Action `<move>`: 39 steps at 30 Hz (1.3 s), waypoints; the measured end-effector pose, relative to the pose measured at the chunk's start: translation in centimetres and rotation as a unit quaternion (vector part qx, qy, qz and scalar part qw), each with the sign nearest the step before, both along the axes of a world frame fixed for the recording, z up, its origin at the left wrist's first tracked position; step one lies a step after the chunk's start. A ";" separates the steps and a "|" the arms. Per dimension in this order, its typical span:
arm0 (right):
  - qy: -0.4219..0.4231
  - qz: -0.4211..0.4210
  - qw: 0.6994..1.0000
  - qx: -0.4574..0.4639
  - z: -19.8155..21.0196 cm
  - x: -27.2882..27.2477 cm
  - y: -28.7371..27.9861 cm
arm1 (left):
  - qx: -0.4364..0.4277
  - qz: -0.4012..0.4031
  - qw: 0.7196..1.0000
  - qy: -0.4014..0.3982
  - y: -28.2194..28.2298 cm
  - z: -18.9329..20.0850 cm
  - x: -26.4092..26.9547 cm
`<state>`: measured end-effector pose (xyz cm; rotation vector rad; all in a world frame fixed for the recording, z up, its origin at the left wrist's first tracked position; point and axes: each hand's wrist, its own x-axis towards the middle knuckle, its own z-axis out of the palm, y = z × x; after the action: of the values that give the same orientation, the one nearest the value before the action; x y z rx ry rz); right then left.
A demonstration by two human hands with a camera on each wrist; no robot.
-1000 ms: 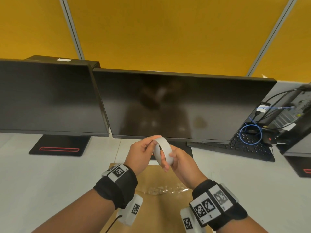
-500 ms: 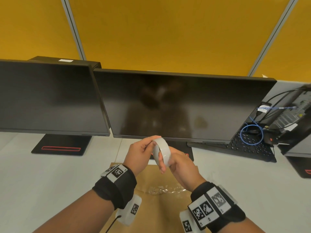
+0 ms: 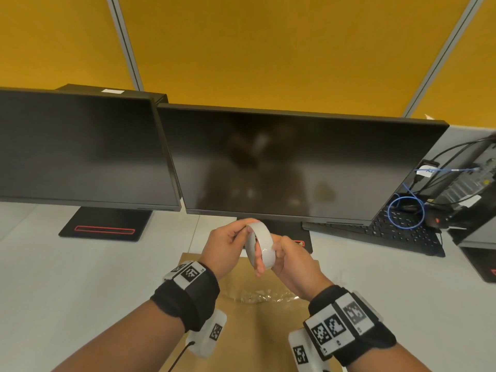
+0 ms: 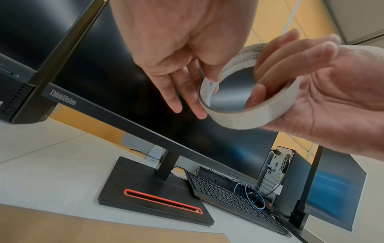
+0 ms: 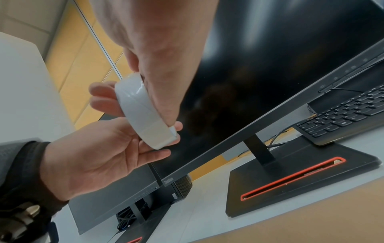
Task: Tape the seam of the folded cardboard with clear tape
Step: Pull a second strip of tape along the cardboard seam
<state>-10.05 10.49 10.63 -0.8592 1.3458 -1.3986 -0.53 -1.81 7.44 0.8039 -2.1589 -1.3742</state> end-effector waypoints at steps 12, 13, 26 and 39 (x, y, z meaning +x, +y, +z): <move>0.062 0.019 0.998 -0.004 -1.4 0.0 -0.2 | 0.041 0.014 0.999 -0.009 -0.7 -1.2 0.0; 0.067 0.018 0.998 -0.002 -1.5 -0.1 -0.2 | 0.050 0.014 0.999 -0.013 -0.8 -1.2 -0.1; 0.181 0.047 0.981 0.052 -3.5 -1.0 -0.3 | -0.100 -0.106 0.988 -0.048 -1.2 1.3 1.3; 0.262 0.025 0.961 0.084 -3.8 -1.1 -0.7 | -0.246 -0.099 0.959 -0.099 -0.1 1.2 0.1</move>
<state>-11.12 9.76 6.78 -1.1897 1.7959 -1.0320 -0.40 -1.88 8.63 0.5595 -2.6403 -0.7962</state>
